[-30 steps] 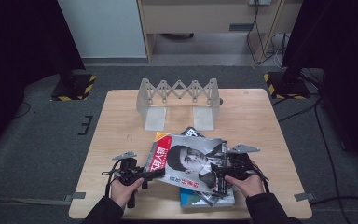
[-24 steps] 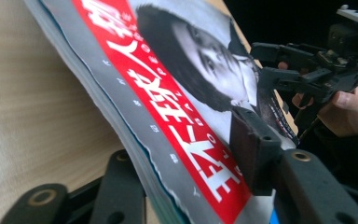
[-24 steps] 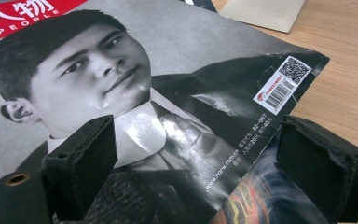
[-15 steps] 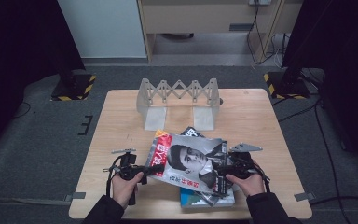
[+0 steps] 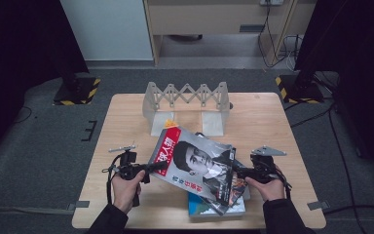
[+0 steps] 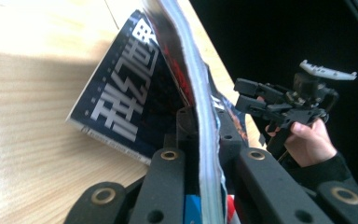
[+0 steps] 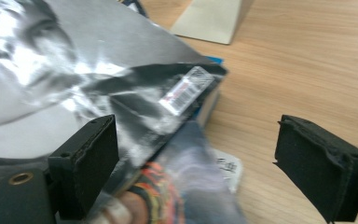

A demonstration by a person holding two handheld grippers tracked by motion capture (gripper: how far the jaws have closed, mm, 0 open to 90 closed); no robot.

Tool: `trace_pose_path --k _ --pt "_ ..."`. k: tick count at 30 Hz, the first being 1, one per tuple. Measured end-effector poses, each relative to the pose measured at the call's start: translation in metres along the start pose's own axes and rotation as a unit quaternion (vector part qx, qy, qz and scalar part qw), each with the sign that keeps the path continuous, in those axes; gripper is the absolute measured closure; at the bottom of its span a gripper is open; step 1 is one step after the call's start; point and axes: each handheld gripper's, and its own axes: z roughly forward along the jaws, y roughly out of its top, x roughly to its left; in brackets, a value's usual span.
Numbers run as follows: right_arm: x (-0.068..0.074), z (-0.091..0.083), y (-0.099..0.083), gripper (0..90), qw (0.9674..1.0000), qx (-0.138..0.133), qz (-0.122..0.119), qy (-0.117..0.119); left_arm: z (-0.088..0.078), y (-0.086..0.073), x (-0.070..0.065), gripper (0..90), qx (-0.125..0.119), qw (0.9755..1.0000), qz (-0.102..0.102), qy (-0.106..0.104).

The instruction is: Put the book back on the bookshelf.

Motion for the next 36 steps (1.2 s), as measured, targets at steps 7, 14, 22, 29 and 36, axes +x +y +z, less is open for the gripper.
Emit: trace_pose_path --k 7,14,22,29,36 --pt "-0.026 -0.008 -0.003 12.3 0.9991 -0.006 0.016 -0.039 -0.007 0.018 -0.012 85.7 -0.028 0.9995 0.009 -0.007" --pt "-0.048 -0.013 -0.009 12.0 0.9970 -0.004 0.031 -0.071 -0.015 0.034 -0.024 85.9 -0.054 0.9983 0.016 -0.016" --pt "-0.061 -0.010 -0.013 12.0 0.9952 0.008 0.040 -0.089 -0.017 0.038 -0.031 85.9 -0.065 0.9972 0.020 -0.032" --pt "-0.079 -0.007 -0.021 10.9 0.9917 0.030 0.045 -0.116 -0.021 0.041 -0.030 86.0 -0.074 0.9965 0.018 -0.035" --pt "-0.084 0.001 -0.028 9.2 0.9906 0.053 0.027 -0.123 -0.031 0.045 -0.038 86.0 -0.090 0.9951 0.035 -0.022"
